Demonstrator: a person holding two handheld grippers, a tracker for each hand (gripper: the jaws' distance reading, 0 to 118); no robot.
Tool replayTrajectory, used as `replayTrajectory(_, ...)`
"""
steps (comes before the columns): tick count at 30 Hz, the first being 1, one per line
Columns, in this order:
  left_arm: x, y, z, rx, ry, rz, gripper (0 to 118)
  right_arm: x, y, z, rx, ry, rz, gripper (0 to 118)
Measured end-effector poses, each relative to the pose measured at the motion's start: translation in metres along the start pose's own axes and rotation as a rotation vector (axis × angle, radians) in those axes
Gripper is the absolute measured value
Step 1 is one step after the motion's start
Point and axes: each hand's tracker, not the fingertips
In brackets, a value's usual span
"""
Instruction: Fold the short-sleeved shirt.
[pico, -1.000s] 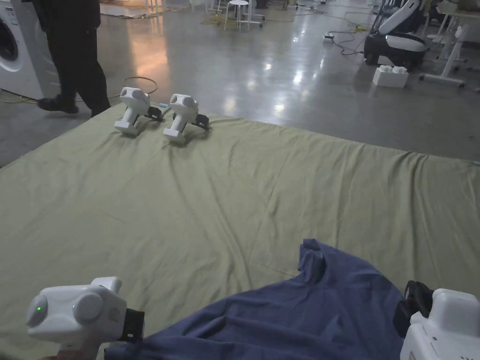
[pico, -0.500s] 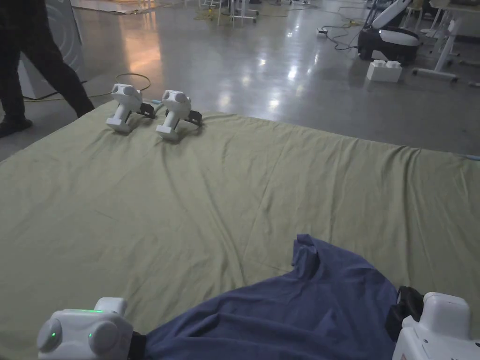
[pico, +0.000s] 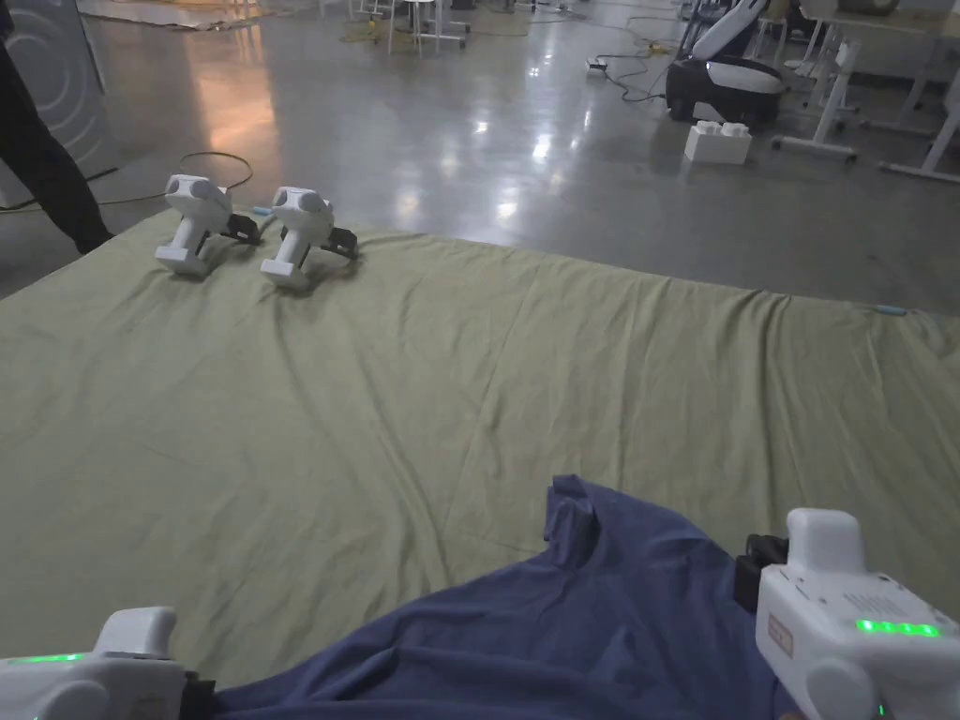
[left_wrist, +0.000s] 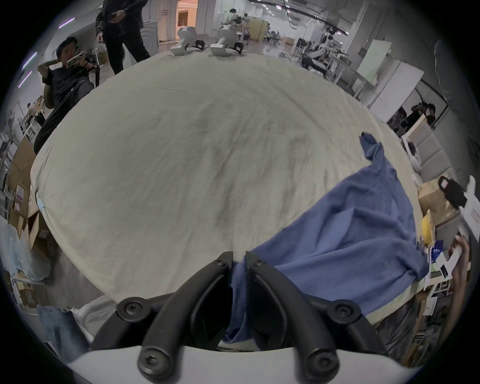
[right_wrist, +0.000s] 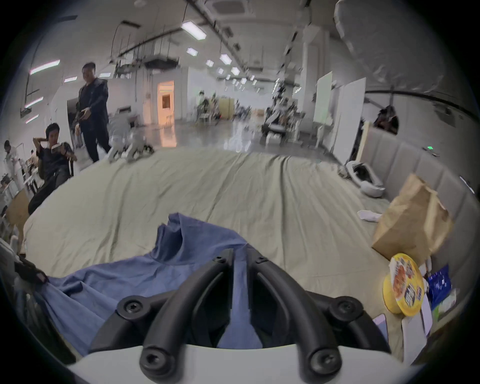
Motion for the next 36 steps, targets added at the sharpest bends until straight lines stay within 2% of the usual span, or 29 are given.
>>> replayTrajectory(2, 0.003, 0.001, 0.004, 0.027, 0.0, 0.0, 12, 0.008, 0.015, -0.036, -0.119, 0.05, 0.05, 37)
replayTrajectory(3, 0.004, 0.001, 0.004, 0.026, 0.002, -0.009, 12, 0.01, 0.021, -0.053, -0.158, 0.071, 0.071, 59)
replayTrajectory(4, 0.006, 0.0, 0.005, 0.033, 0.016, -0.016, 12, 0.012, 0.024, -0.069, -0.19, 0.086, 0.074, 70)
replayTrajectory(8, 0.011, 0.0, 0.001, 0.017, 0.028, -0.031, 12, 0.013, 0.033, -0.13, -0.373, 0.12, 0.114, 76)
replayTrajectory(11, 0.012, -0.001, -0.001, 0.001, 0.032, -0.034, 12, 0.011, 0.033, -0.163, -0.412, 0.112, 0.138, 76)
replayTrajectory(17, 0.009, -0.001, -0.008, -0.017, 0.026, -0.008, 12, 0.009, 0.035, -0.208, -0.461, 0.14, 0.055, 76)
replayTrajectory(20, 0.01, 0.0, -0.011, -0.034, 0.027, -0.006, 12, -0.001, 0.03, -0.222, -0.521, 0.161, 0.073, 75)
replayTrajectory(23, 0.012, 0.0, -0.014, -0.04, 0.036, -0.015, 12, -0.011, 0.024, -0.221, -0.491, 0.127, 0.128, 72)
replayTrajectory(24, 0.013, 0.0, -0.015, -0.038, 0.039, -0.018, 12, -0.012, 0.023, -0.224, -0.483, 0.123, 0.127, 63)
replayTrajectory(25, 0.014, 0.0, -0.016, -0.036, 0.04, -0.022, 12, -0.014, 0.023, -0.223, -0.478, 0.128, 0.126, 46)
replayTrajectory(26, 0.014, -0.001, -0.017, -0.036, 0.041, -0.024, 12, -0.016, 0.022, -0.221, -0.453, 0.153, 0.123, 23)
replayTrajectory(27, 0.015, -0.001, -0.018, -0.034, 0.043, -0.024, 12, -0.018, 0.021, -0.22, -0.434, 0.165, 0.124, 11)
replayTrajectory(28, 0.015, -0.001, -0.018, -0.033, 0.044, -0.025, 12, -0.023, 0.02, -0.213, -0.421, 0.133, 0.154, 8)
replayTrajectory(32, 0.015, 0.001, -0.016, -0.013, 0.053, -0.027, 12, -0.021, 0.02, -0.195, -0.347, 0.12, 0.184, 6)
replayTrajectory(36, 0.015, 0.013, -0.006, 0.056, 0.037, 0.005, 12, -0.002, 0.043, -0.159, -0.234, 0.112, 0.067, 6)
